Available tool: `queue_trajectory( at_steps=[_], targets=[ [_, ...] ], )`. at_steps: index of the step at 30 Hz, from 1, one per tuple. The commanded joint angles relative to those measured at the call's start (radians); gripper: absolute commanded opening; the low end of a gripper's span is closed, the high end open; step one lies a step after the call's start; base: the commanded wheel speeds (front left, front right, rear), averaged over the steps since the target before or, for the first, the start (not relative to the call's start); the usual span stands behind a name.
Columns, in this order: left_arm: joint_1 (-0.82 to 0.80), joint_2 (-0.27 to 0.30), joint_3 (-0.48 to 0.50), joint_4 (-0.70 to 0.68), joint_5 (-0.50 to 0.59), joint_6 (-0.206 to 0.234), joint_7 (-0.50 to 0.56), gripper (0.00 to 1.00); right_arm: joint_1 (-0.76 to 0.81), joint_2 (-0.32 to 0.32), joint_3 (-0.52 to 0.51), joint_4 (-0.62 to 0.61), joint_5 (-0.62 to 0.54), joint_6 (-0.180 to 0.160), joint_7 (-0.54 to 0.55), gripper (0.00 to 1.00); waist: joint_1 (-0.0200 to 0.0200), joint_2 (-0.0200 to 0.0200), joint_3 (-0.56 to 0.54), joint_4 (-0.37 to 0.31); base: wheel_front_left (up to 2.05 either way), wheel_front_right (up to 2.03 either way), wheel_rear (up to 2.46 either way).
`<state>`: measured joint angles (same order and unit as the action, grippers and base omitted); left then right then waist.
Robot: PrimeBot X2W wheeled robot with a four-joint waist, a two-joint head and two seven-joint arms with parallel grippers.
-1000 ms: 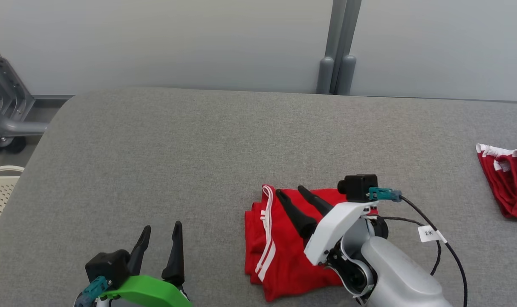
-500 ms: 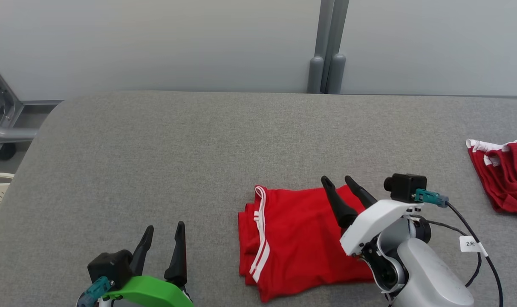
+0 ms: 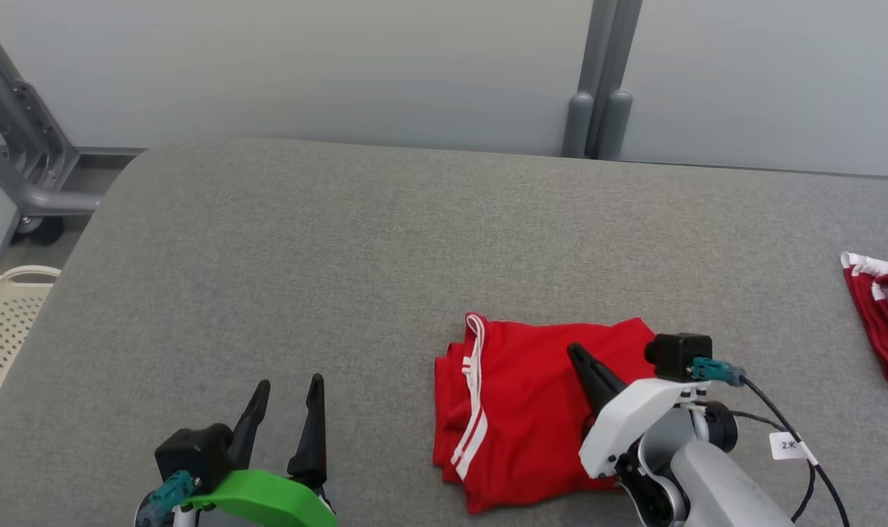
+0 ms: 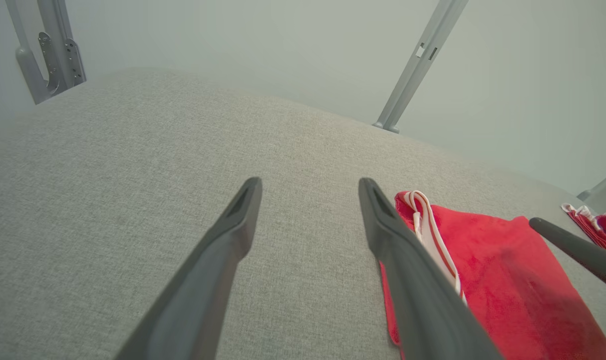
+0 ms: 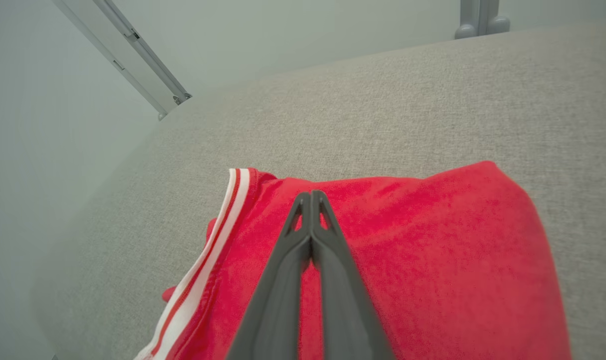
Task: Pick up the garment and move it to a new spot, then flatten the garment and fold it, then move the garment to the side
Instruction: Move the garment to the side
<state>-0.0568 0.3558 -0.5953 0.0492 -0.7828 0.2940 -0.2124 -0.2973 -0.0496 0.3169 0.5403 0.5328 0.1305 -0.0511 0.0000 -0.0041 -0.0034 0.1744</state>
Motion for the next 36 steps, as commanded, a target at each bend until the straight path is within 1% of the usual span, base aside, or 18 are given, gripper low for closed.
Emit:
queue_trajectory(
  at_steps=[1, 5, 7, 12, 16, 19, 25, 31, 36],
  targets=[
    [-0.017, -0.001, 0.000, -0.002, 0.007, -0.002, 0.001, 1.00, -0.003, -0.002, 0.011, 0.015, 0.008, 0.000, -0.009, 0.00, 0.0000, 0.0041, 0.007, 0.029, 0.00, 0.00, 0.00],
    [-0.021, 0.001, -0.002, -0.003, 0.009, -0.003, 0.003, 1.00, -0.038, -0.003, 0.068, 0.094, 0.035, 0.000, -0.043, 0.00, 0.0000, 0.0041, 0.012, 0.068, 0.00, 0.00, 0.00],
    [-0.025, -0.001, -0.005, -0.002, 0.009, -0.006, 0.004, 1.00, -0.073, -0.003, 0.111, 0.167, 0.049, 0.000, -0.074, 0.00, 0.0000, 0.0041, 0.019, 0.097, 0.00, 0.00, 0.00],
    [-0.039, -0.005, -0.007, 0.004, 0.011, -0.012, 0.004, 1.00, -0.137, -0.003, 0.192, 0.275, 0.100, 0.000, -0.114, 0.00, 0.0000, 0.0041, 0.035, 0.143, 0.00, 0.00, 0.00],
    [-0.044, -0.006, -0.011, 0.007, 0.013, -0.013, 0.003, 1.00, -0.178, -0.003, 0.270, 0.337, 0.154, 0.000, -0.135, 0.00, 0.0000, 0.0041, 0.043, 0.172, 0.00, 0.00, 0.00],
    [-0.046, -0.007, -0.013, 0.010, 0.012, -0.015, 0.003, 1.00, -0.197, -0.003, 0.340, 0.360, 0.196, 0.000, -0.144, 0.00, 0.0000, 0.0041, 0.044, 0.186, 0.00, 0.00, 0.00],
    [-0.038, -0.002, -0.010, 0.014, 0.008, -0.013, -0.001, 1.00, -0.217, -0.003, 0.494, 0.363, 0.248, 0.000, -0.158, 0.00, 0.0000, 0.0041, 0.041, 0.187, 0.00, 0.00, 0.00],
    [-0.030, 0.002, -0.005, 0.010, 0.004, -0.004, -0.002, 1.00, -0.250, -0.003, 0.549, 0.348, 0.274, 0.000, -0.188, 0.00, 0.0000, 0.0041, 0.038, 0.159, 0.00, 0.00, 0.00],
    [-0.018, 0.010, 0.001, 0.006, 0.000, 0.003, -0.004, 1.00, -0.290, -0.003, 0.536, 0.314, 0.273, 0.000, -0.210, 0.00, 0.0000, 0.0041, 0.024, 0.119, 0.00, 0.00, 0.00]
  ],
)
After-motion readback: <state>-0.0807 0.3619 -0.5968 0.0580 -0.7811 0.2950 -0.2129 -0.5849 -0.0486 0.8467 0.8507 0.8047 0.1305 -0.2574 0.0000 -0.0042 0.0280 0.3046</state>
